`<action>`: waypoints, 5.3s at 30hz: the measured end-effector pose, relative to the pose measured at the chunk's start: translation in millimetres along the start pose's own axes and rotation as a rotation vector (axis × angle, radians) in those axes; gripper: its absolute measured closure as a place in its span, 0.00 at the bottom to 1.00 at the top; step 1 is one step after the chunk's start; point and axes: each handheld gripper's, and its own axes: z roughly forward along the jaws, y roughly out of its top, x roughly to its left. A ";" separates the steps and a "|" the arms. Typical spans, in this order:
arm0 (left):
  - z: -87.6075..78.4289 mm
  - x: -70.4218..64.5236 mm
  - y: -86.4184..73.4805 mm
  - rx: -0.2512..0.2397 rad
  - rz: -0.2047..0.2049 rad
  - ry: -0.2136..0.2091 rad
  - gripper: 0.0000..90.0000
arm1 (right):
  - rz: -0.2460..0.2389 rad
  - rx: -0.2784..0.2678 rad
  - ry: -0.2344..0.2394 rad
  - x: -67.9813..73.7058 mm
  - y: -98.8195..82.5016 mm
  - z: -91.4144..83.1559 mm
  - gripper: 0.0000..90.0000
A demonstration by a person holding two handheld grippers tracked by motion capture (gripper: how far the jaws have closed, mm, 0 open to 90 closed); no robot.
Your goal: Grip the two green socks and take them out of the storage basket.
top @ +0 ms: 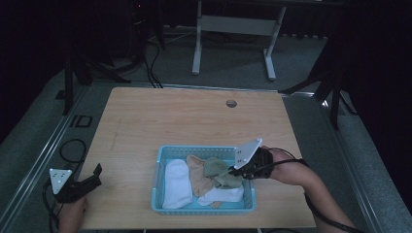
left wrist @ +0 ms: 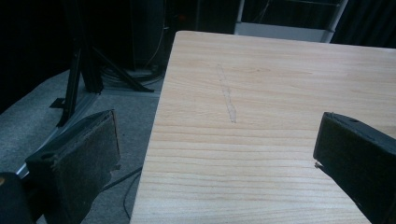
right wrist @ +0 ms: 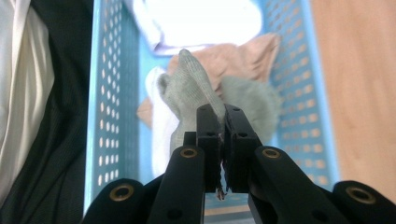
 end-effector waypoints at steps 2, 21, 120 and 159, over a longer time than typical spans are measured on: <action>0.1 0.0 0.0 0.000 -0.001 0.001 0.01 | -0.001 -0.015 -0.015 -3.2 4.7 -9.5 0.96; 0.2 -0.3 0.0 -0.002 -0.002 0.001 0.01 | 0.000 -0.065 -0.131 -11.1 14.7 -78.7 0.96; 0.5 0.2 0.1 0.002 0.002 -0.003 0.01 | 0.143 0.142 0.073 -41.3 -47.2 25.0 0.68; 0.2 0.4 0.0 0.002 0.003 -0.011 0.01 | 0.047 0.303 0.170 -45.1 -8.0 133.1 0.76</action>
